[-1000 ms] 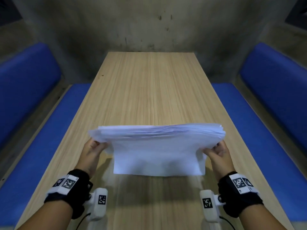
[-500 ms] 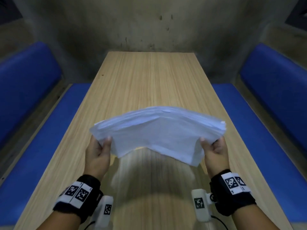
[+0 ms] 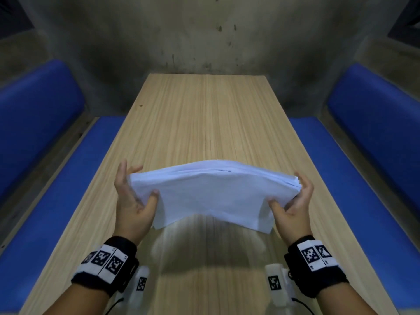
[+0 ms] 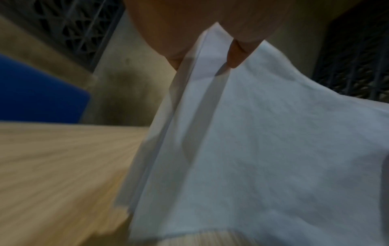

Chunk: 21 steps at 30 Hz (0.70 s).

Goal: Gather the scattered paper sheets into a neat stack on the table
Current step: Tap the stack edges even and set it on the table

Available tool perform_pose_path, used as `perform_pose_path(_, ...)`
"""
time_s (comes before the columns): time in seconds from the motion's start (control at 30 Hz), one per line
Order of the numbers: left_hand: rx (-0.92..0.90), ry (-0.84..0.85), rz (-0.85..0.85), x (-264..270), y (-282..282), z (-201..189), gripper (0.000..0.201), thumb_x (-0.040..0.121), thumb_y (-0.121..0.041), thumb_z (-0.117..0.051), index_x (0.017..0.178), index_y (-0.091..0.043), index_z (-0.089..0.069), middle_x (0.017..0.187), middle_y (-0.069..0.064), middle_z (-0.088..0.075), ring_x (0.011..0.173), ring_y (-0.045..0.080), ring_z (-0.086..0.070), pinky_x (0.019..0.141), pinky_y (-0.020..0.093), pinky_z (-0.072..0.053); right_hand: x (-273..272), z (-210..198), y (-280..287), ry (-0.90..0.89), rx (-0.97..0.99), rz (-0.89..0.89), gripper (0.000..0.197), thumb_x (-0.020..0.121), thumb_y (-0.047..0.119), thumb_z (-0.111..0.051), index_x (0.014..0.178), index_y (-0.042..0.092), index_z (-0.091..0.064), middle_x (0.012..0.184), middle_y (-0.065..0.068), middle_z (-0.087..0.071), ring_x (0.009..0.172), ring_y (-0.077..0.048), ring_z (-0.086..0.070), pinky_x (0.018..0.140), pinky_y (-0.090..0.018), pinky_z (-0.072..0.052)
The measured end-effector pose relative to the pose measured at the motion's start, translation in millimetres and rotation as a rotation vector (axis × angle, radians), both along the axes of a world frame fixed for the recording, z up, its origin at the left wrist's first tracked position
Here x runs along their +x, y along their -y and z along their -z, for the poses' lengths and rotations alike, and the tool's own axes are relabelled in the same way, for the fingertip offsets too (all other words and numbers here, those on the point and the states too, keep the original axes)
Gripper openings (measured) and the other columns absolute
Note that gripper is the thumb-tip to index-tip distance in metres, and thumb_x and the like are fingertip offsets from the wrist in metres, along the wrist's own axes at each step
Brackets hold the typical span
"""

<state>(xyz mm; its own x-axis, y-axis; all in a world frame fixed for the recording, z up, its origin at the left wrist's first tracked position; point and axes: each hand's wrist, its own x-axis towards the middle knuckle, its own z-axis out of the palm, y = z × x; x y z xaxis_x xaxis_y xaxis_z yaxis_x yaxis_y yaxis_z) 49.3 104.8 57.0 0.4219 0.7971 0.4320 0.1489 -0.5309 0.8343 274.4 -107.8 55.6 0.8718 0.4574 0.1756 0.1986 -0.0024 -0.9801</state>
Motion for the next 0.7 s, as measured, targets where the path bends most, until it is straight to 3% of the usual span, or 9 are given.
perform_pose_path(0.1,0.263,-0.104,-0.008,5.0,-9.7,-11.1,0.066,0.084,-0.009,-0.058,0.146,-0.021,-0.037,0.131,-0.019,-0.039,0.125,-0.013,-0.036,0.102,0.013,-0.036,4.0,-9.2,-2.6,0.281,-0.075,0.000,0.100,0.083,-0.004,-0.062,0.138,0.061,-0.010,0.122,0.017,-0.042,0.116,0.002,-0.045,0.098,-0.025,-0.042)
perform_pose_path(0.2,0.341,-0.138,-0.027,6.7,-11.8,-12.8,0.045,0.084,-0.007,-0.056,0.128,-0.012,-0.060,0.130,-0.020,-0.038,0.121,-0.013,-0.037,0.102,0.019,-0.039,7.6,-10.4,-4.4,0.481,-0.150,-0.017,0.080,0.084,-0.005,-0.059,0.130,0.057,-0.040,0.130,0.006,-0.034,0.119,0.014,-0.034,0.101,-0.006,-0.031)
perform_pose_path(0.23,0.336,-0.141,-0.039,5.9,-11.7,-11.7,0.043,0.083,-0.007,-0.056,0.126,-0.011,-0.062,0.129,-0.021,-0.038,0.120,-0.013,-0.037,0.102,0.013,-0.036,7.9,-9.5,-3.8,0.491,-0.163,-0.010,0.072,0.084,-0.004,-0.058,0.127,0.054,-0.048,0.131,0.006,-0.033,0.121,0.012,-0.034,0.102,-0.007,-0.031)
perform_pose_path(0.37,0.310,-0.160,-0.067,3.4,-10.6,-11.3,0.043,0.083,-0.006,-0.055,0.125,-0.008,-0.062,0.129,-0.022,-0.037,0.119,-0.001,-0.042,0.102,0.003,-0.029,6.8,-6.3,-1.5,0.507,-0.197,0.062,0.056,0.083,-0.001,-0.061,0.131,0.027,-0.054,0.139,0.003,-0.028,0.131,-0.007,-0.033,0.111,-0.036,-0.034)
perform_pose_path(0.4,0.298,-0.159,-0.074,3.1,-10.2,-12.0,0.044,0.083,-0.006,-0.055,0.126,-0.007,-0.061,0.128,-0.020,-0.039,0.120,-0.004,-0.042,0.102,0.003,-0.028,6.8,-6.3,-1.4,0.510,-0.197,0.075,0.058,0.082,-0.001,-0.062,0.134,0.021,-0.051,0.141,0.001,-0.027,0.132,-0.004,-0.031,0.111,-0.031,-0.033)
perform_pose_path(0.47,0.255,-0.148,-0.083,3.6,-9.7,-12.3,0.048,0.085,-0.006,-0.054,0.133,-0.009,-0.055,0.127,-0.015,-0.040,0.123,-0.014,-0.034,0.103,0.002,-0.028,6.7,-8.0,-1.6,0.511,-0.196,0.082,0.069,0.082,-0.002,-0.062,0.144,0.018,-0.039,0.146,-0.005,-0.023,0.131,0.012,-0.024,0.104,-0.006,-0.029)
perform_pose_path(0.53,0.213,-0.148,-0.057,4.2,-8.0,-11.5,0.052,0.088,-0.005,-0.053,0.139,-0.017,-0.049,0.130,-0.019,-0.036,0.123,-0.021,-0.028,0.104,0.010,-0.031,5.6,-8.6,-2.4,0.553,-0.217,0.058,0.072,0.083,-0.005,-0.061,0.145,0.022,-0.036,0.149,-0.005,-0.017,0.130,0.022,-0.014,0.099,0.004,-0.021)
perform_pose_path(0.63,0.214,-0.152,-0.046,3.4,-8.8,-9.5,0.047,0.088,-0.006,-0.052,0.132,-0.020,-0.057,0.131,-0.012,-0.037,0.124,-0.020,-0.027,0.106,0.034,-0.037,6.2,-9.1,-2.2,0.605,-0.256,0.024,0.061,0.084,-0.005,-0.061,0.134,0.027,-0.049,0.150,-0.004,-0.014,0.134,0.017,-0.008,0.104,0.000,-0.018)
perform_pose_path(0.7,0.175,-0.132,-0.069,3.2,-10.2,-8.7,0.048,0.089,-0.004,-0.053,0.134,-0.021,-0.055,0.134,-0.006,-0.036,0.125,-0.018,-0.028,0.108,0.043,-0.039,6.1,-11.2,-1.9,0.611,-0.260,0.065,0.056,0.083,-0.004,-0.063,0.133,0.020,-0.054,0.151,-0.004,-0.012,0.133,0.021,-0.006,0.105,0.000,-0.017)
